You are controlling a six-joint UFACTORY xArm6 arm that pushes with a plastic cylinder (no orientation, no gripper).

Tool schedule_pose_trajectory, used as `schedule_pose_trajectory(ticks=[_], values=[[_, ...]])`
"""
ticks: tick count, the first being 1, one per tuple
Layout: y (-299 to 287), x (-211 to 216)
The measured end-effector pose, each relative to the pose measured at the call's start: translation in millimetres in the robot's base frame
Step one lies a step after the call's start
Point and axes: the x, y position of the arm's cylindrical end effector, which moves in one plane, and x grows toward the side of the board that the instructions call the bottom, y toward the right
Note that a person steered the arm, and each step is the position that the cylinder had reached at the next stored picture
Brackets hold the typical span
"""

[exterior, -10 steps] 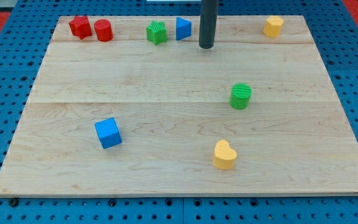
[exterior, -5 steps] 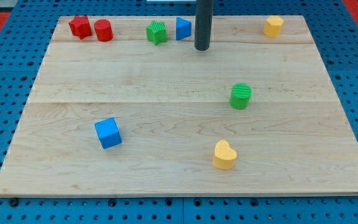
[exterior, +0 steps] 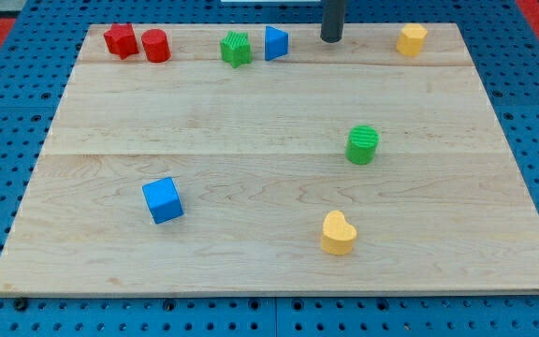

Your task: Place your arm above the blue triangle

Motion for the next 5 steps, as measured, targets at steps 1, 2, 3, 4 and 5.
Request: schedule_pose_trajectory(ticks=[1, 2, 3, 4, 5], values=[[-13, -19], [-43, -18], [-81, -18], [-81, -18], [-97, -18]])
